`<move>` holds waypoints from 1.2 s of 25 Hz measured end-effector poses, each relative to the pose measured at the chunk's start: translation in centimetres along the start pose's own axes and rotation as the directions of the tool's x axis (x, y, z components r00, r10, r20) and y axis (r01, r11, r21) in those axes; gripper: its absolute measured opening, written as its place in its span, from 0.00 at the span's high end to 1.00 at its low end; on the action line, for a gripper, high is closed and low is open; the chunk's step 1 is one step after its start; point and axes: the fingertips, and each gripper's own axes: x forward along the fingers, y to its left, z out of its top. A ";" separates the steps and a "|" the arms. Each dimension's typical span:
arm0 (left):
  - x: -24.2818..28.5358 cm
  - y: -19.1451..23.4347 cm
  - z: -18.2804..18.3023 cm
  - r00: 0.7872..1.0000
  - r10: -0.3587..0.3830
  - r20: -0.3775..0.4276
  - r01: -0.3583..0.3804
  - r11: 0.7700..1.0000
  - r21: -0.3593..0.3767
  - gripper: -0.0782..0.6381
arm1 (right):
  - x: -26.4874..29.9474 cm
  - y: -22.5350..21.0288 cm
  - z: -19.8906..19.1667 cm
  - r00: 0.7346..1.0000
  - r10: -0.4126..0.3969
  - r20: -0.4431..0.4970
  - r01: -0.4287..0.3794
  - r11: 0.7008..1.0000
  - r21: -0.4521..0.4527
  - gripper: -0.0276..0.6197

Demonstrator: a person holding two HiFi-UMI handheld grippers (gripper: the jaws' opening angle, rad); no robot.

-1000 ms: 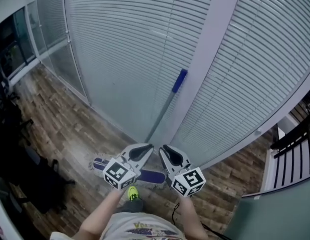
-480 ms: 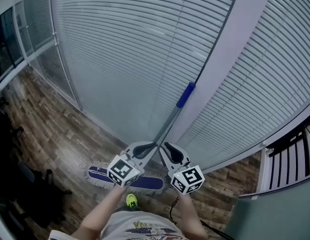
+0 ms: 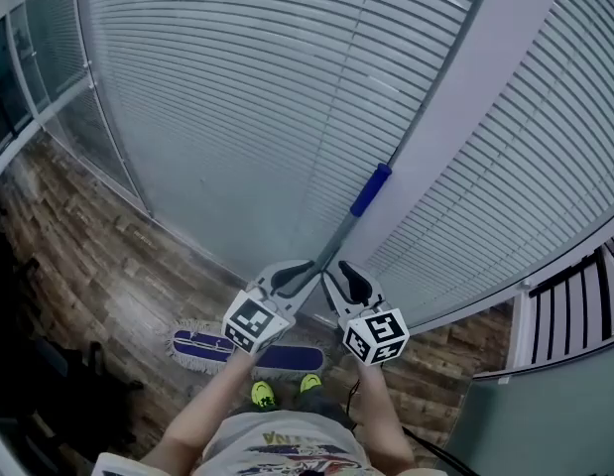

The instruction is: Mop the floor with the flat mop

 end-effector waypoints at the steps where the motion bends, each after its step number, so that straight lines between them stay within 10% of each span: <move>1: 0.4 0.3 -0.1 1.000 -0.001 -0.004 0.001 1.000 -0.003 0.81 | 0.2 -0.5 0.1 1.000 -0.010 -0.006 0.010 1.000 -0.009 0.74; 10: 3.3 2.8 -0.7 0.997 0.066 -0.040 -0.065 0.998 0.021 0.72 | 3.7 -7.0 -0.5 0.998 -0.065 -0.025 0.065 0.998 0.019 0.68; 30: 8.2 5.4 1.2 0.962 0.271 -0.043 -0.270 0.962 0.027 0.72 | 8.7 -10.6 -1.3 0.984 0.159 -0.079 -0.152 0.985 0.083 0.67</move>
